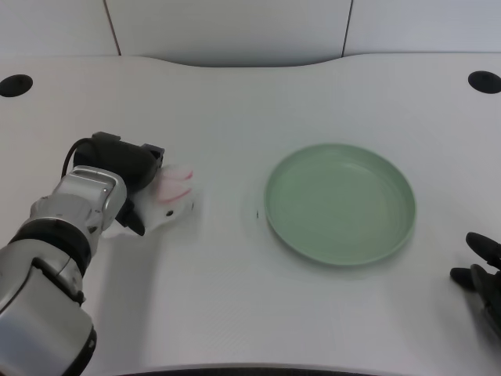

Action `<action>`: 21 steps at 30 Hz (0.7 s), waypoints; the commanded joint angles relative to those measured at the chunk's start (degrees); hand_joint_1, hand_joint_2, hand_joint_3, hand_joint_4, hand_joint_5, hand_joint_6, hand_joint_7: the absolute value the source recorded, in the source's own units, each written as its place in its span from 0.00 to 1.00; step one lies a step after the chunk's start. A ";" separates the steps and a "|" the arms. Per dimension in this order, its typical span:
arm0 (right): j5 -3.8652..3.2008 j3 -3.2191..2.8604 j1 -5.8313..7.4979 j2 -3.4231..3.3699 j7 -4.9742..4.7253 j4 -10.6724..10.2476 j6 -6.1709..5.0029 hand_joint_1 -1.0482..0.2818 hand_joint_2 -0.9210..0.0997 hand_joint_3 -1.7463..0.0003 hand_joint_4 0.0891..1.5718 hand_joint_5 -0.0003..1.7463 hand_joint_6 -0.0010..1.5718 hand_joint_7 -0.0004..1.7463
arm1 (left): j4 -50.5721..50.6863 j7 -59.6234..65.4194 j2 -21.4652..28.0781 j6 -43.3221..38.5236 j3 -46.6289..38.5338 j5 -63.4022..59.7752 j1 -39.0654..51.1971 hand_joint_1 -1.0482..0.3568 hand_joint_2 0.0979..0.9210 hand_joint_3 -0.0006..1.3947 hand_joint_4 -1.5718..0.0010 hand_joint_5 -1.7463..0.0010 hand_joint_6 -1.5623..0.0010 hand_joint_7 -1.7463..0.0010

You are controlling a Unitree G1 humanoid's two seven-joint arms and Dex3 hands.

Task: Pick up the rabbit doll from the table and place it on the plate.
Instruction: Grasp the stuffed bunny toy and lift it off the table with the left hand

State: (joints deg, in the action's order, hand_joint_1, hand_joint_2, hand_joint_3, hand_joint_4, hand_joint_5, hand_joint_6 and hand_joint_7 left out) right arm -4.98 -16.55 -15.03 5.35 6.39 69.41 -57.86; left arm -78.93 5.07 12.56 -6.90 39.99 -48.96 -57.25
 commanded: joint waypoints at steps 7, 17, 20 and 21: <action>1.72 0.44 1.78 0.91 -3.76 -0.85 -0.40 0.48 0.00 0.86 0.55 0.26 0.57 0.01 | -0.44 -1.81 1.10 -0.20 -0.39 0.20 0.77 0.33 0.84 0.00 0.48 0.30 0.51 0.49; 0.51 -0.23 0.71 1.12 -1.42 0.22 0.04 0.48 0.00 0.86 0.55 0.26 0.57 0.00 | -0.16 0.47 1.80 -1.57 -6.00 4.88 1.31 0.54 0.88 0.01 0.39 0.03 0.46 0.11; 0.93 -0.17 0.28 1.27 -1.92 0.47 0.43 0.49 0.00 0.86 0.55 0.26 0.57 0.00 | -0.01 0.41 1.85 -2.12 -7.86 6.62 1.28 0.59 0.94 0.02 0.39 0.02 0.45 0.03; 0.98 -0.23 0.05 1.32 -1.90 0.66 0.46 0.49 0.00 0.86 0.55 0.25 0.57 0.00 | 0.08 0.17 1.95 -2.56 -8.70 7.34 1.16 0.61 0.97 0.03 0.37 0.01 0.44 0.02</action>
State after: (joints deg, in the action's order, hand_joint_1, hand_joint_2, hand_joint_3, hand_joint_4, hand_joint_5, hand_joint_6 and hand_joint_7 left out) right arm -3.63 -16.64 -14.85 5.46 4.92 69.50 -57.80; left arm -78.86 4.95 13.71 -9.12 32.32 -42.55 -56.60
